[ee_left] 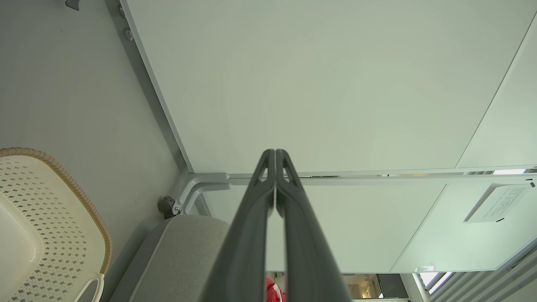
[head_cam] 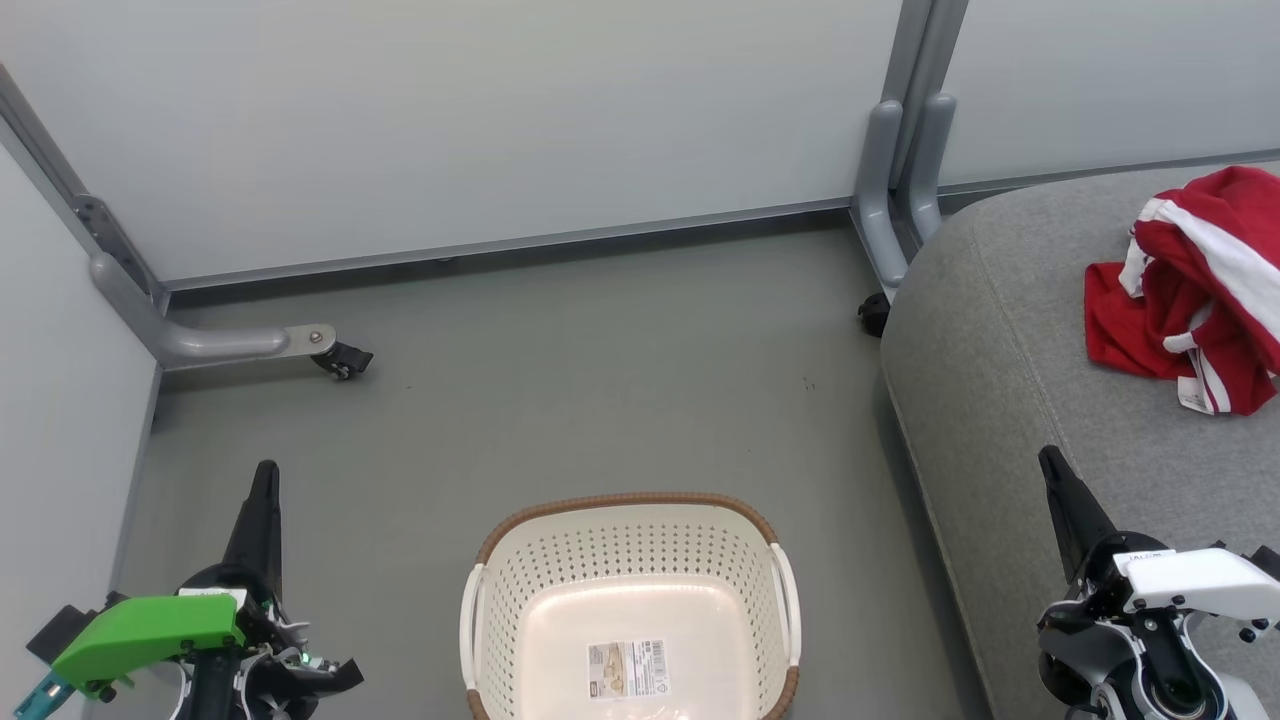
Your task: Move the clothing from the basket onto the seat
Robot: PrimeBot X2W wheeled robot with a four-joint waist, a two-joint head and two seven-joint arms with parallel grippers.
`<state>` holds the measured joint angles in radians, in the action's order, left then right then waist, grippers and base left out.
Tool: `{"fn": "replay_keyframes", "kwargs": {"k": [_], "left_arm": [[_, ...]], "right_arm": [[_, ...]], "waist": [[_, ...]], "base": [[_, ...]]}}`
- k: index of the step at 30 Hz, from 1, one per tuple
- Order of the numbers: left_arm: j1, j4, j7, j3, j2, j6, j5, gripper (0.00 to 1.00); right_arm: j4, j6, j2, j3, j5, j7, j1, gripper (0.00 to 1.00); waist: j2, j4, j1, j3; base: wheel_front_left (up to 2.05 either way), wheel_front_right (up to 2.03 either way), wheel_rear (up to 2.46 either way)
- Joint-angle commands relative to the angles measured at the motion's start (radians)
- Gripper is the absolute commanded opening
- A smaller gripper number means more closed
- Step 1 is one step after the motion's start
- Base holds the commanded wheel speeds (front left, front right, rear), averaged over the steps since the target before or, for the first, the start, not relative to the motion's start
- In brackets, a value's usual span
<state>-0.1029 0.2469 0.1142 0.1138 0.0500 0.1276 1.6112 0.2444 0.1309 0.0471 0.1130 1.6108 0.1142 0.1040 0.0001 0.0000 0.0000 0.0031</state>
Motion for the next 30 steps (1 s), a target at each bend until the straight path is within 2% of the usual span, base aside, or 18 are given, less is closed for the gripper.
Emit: {"fn": "replay_keyframes", "kwargs": {"k": [1, 30], "left_arm": [[-0.011, -0.002, 0.004, 0.003, 0.0, 0.006, 0.003, 0.0], [-0.011, -0.003, 0.004, 0.003, 0.0, 0.006, 0.003, 0.0]], "right_arm": [[0.002, 0.0, 0.006, 0.003, 0.004, 0.003, 0.009, 0.0], [0.002, 0.0, 0.006, 0.002, 0.004, 0.003, 0.008, 0.0]], "waist": [[-0.0001, 0.0, 0.0, 0.0], [-0.0001, 0.0, 0.0, 0.0]], "base": [[0.0, 0.0, 0.0], [0.0, 0.0, 0.0]]}}
